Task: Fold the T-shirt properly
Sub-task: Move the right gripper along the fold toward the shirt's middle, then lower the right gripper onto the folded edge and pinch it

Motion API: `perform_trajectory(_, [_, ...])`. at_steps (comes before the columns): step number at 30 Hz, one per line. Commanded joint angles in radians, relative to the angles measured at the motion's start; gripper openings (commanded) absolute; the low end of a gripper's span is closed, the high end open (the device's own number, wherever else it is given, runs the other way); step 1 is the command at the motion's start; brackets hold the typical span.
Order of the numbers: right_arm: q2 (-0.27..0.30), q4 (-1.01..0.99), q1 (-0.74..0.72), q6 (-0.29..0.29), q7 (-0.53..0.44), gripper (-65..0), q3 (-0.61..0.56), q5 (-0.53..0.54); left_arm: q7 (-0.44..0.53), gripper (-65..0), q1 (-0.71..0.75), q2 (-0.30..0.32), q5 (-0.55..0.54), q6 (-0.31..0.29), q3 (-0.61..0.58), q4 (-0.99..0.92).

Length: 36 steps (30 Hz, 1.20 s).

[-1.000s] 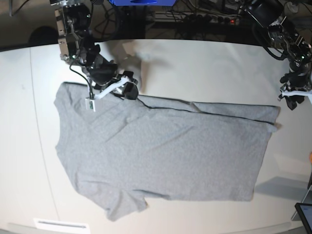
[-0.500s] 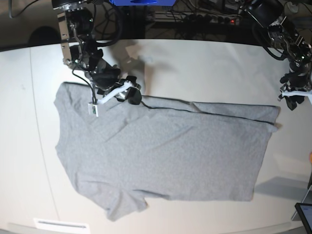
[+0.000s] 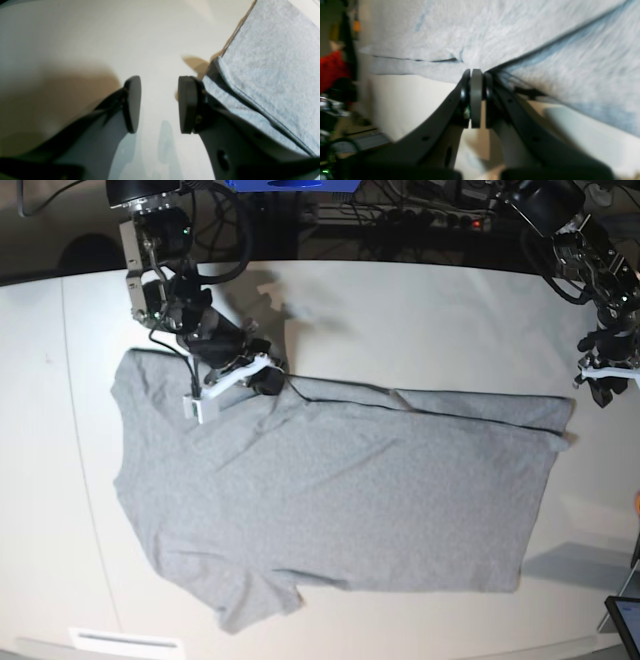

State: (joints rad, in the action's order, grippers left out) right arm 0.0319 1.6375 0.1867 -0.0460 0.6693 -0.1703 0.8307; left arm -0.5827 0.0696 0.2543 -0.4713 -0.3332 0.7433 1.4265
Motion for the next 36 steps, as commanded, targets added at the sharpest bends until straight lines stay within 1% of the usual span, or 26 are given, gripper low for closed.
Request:
perform_trajectory(1, [0.001,0.010,-0.028,0.013,-0.015,-64.9,-0.001,0.032,0.027,-40.5,-0.007,0.021,-0.010,-0.004,0.003,0.015])
perform_trajectory(3, [0.001,0.002,-0.040,0.013,-0.015,-65.0,-0.002,0.049,0.027,-40.5,-0.007,0.021,-0.010,-0.004,0.003,0.015])
perform_trajectory(7, [0.001,0.000,-0.075,0.013,-0.012,-65.0,-0.004,0.049,0.027,-40.5,-0.007,0.021,-0.010,-0.004,0.003,0.015])
perform_trajectory(11, [0.001,0.000,-0.134,0.013,0.048,-65.0,-0.004,0.048,0.027,-40.5,-0.007,0.021,-0.010,-0.004,0.003,0.015])
perform_trajectory(13, [0.001,-0.001,-0.158,0.013,0.063,-65.0,-0.004,0.048,0.027,-40.5,-0.007,0.021,-0.010,-0.004,0.003,0.015])
perform_trajectory(23, [0.001,-0.135,-0.257,0.013,0.066,-65.0,-0.002,0.048,0.027,-40.5,-0.004,0.021,-0.010,-0.004,0.003,0.015])
perform_trajectory(29, [0.003,-0.151,-0.313,0.015,0.066,-65.0,-0.002,0.046,0.027,-40.5,0.011,0.021,-0.010,-0.004,0.003,0.015])
perform_trajectory(36, [0.003,-0.228,-0.361,0.015,0.069,-65.0,-0.004,0.046,0.027,-40.5,0.012,0.021,-0.010,-0.002,0.005,0.015])
